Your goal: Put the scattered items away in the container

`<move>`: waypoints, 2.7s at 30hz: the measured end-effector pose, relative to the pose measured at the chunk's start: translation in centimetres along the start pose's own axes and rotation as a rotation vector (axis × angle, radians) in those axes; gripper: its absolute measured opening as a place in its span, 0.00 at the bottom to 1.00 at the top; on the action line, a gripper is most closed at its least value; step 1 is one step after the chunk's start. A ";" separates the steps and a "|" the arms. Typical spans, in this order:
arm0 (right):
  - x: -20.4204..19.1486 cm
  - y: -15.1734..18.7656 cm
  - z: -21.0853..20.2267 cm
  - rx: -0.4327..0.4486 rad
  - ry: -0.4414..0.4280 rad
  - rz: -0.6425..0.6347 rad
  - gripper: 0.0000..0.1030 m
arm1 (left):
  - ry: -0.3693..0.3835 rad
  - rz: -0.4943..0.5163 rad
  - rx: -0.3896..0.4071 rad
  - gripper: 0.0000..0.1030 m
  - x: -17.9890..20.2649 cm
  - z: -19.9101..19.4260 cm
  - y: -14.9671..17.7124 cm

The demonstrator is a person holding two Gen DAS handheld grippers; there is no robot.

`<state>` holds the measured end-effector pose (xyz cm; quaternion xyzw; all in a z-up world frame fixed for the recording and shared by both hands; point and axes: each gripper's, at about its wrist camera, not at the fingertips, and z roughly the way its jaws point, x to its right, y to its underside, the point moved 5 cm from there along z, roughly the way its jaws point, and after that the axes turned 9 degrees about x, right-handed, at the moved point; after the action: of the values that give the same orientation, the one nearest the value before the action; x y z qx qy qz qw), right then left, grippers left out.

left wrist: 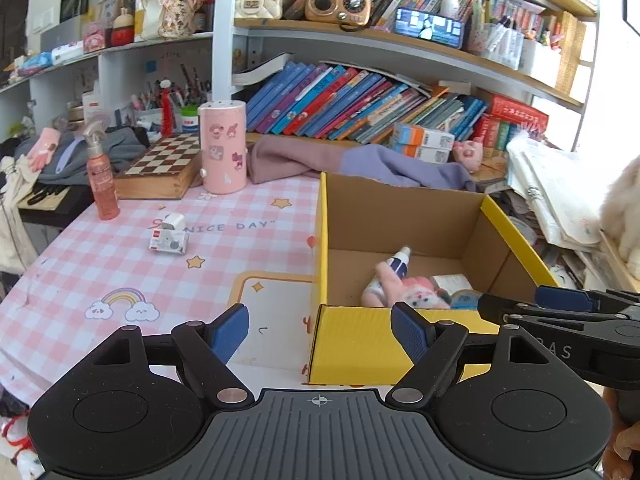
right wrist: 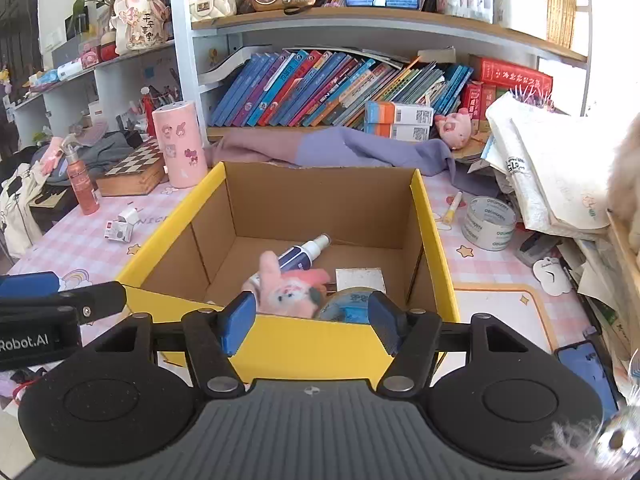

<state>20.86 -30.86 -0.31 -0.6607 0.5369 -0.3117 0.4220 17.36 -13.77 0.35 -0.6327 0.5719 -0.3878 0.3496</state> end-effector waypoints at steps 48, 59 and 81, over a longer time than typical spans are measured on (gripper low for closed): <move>-18.4 7.3 -5.9 -0.111 0.066 -0.001 0.62 | 0.045 0.000 -0.105 0.79 -16.6 -7.9 6.1; -22.1 6.7 -5.3 -0.103 0.005 -0.029 0.62 | -0.010 -0.023 -0.079 0.79 -20.1 -9.1 5.8; -24.2 3.1 1.9 -0.090 -0.094 -0.105 0.61 | -0.088 -0.058 -0.055 0.79 -22.4 -4.1 3.3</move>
<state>15.62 -7.10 -2.91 -0.7200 0.4947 -0.2775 0.3999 11.17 8.15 -2.72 -0.6749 0.5478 -0.3538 0.3453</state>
